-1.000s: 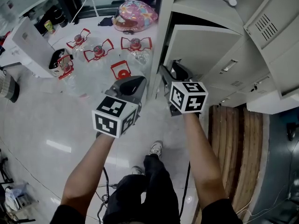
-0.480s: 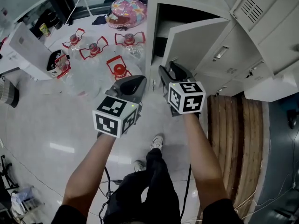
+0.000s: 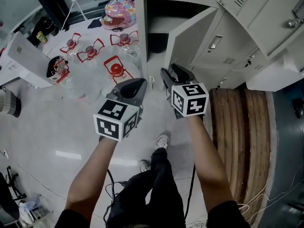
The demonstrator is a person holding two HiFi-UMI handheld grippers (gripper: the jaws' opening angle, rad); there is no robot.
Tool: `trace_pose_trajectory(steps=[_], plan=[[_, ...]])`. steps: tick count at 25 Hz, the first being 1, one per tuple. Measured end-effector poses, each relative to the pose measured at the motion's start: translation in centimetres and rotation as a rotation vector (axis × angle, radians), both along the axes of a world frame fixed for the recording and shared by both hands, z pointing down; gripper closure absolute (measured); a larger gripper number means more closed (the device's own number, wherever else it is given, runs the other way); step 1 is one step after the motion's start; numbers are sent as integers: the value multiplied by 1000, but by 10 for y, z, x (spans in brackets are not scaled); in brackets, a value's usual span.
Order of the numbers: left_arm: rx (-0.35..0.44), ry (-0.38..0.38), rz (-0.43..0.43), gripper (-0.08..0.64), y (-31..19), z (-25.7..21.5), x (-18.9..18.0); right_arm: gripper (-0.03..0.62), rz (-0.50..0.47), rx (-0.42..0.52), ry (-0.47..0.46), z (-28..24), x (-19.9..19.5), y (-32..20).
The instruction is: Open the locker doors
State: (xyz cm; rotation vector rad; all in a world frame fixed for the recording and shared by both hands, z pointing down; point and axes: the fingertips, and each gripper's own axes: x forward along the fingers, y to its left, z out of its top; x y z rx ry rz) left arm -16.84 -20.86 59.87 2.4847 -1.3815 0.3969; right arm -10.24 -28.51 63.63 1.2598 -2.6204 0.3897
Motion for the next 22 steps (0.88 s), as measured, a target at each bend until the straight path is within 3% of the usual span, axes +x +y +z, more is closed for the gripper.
trace_pose_trajectory(steps=[8, 22], plan=[[-10, 3, 18, 557, 18, -6, 25, 443, 23, -4, 10, 0, 28, 13], [-26, -7, -65, 557, 44, -9, 79, 443, -68, 5, 20, 1, 79, 33]])
